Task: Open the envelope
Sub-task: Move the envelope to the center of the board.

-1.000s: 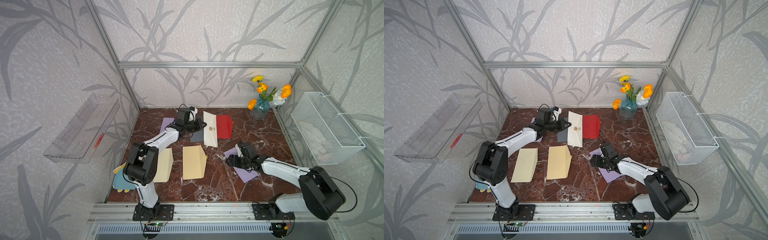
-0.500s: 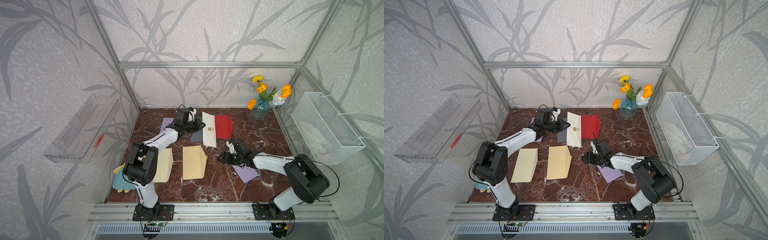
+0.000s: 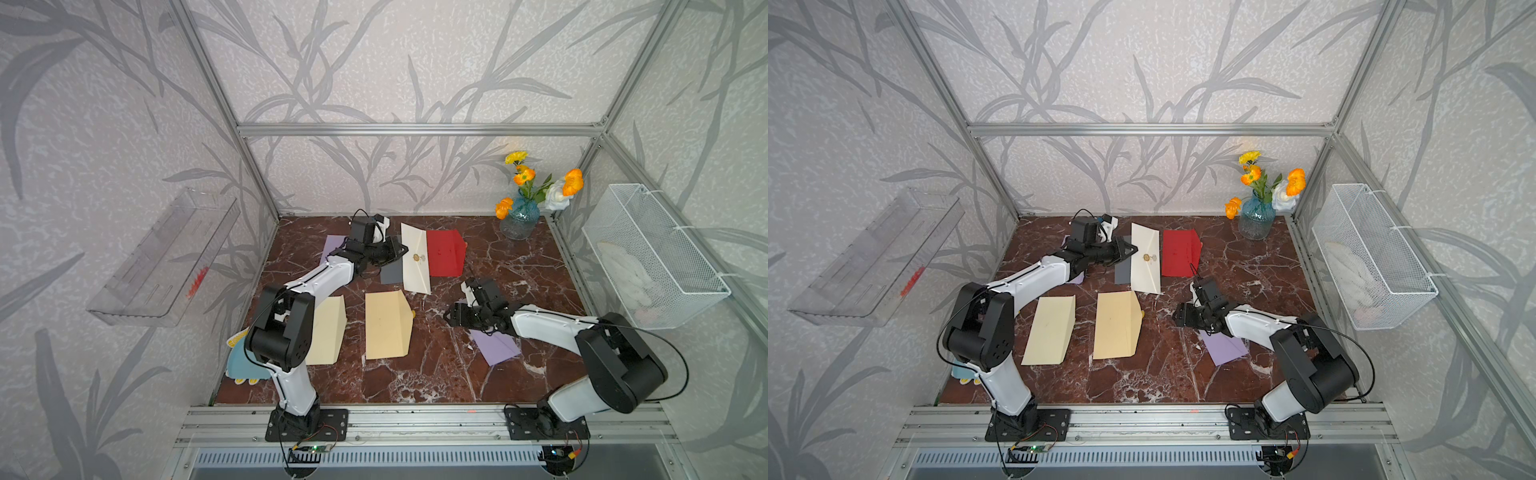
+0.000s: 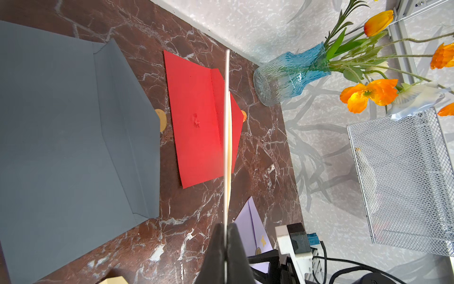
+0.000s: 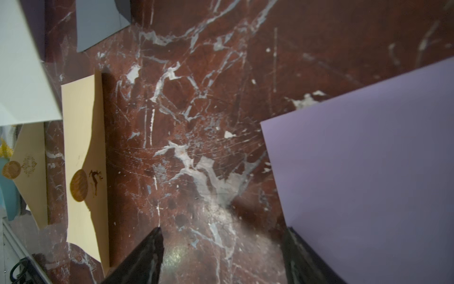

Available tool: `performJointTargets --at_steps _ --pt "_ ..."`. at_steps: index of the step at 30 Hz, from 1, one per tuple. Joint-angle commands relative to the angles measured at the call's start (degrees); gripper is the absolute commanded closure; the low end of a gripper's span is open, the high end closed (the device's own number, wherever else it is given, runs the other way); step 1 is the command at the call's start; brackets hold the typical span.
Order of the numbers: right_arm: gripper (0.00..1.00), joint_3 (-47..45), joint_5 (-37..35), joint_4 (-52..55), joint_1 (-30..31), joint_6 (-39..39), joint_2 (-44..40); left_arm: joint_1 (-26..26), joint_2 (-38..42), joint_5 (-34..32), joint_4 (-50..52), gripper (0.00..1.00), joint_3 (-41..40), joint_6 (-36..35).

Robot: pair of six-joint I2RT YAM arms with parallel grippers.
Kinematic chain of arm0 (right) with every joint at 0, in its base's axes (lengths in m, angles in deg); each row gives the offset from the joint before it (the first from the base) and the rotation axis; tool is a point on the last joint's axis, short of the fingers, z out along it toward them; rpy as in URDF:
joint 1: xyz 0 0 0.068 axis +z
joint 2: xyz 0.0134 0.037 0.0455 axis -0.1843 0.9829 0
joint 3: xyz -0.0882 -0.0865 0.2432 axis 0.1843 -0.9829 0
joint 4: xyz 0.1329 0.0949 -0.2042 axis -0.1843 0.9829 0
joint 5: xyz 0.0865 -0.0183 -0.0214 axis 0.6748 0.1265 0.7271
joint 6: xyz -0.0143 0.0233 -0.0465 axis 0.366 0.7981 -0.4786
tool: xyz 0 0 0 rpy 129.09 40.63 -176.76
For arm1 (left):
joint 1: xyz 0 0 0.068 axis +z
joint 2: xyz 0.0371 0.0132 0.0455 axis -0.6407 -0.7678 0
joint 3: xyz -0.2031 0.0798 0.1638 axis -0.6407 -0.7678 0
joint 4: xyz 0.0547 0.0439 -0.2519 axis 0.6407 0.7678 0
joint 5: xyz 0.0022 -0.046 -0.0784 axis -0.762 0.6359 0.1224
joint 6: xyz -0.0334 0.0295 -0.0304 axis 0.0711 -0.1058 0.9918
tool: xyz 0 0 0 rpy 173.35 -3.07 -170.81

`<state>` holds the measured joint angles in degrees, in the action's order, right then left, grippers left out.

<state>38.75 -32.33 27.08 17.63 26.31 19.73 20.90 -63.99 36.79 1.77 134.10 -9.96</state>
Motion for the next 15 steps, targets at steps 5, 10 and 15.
performJointTargets --at_steps 5,10,15 --pt "0.24 -1.03 -4.9 7.71 -3.93 -2.33 -3.1 0.48 2.45 1.19 -1.29 1.0 -0.73 -0.09" --pt "0.24 -1.24 -6.41 10.82 -6.81 -3.14 -5.04 0.57 2.33 1.48 -1.42 1.0 -0.55 0.13" --pt "0.24 -1.74 -7.35 12.36 -8.78 -3.76 -7.36 0.66 1.9 2.37 -2.23 1.0 -0.47 0.78"
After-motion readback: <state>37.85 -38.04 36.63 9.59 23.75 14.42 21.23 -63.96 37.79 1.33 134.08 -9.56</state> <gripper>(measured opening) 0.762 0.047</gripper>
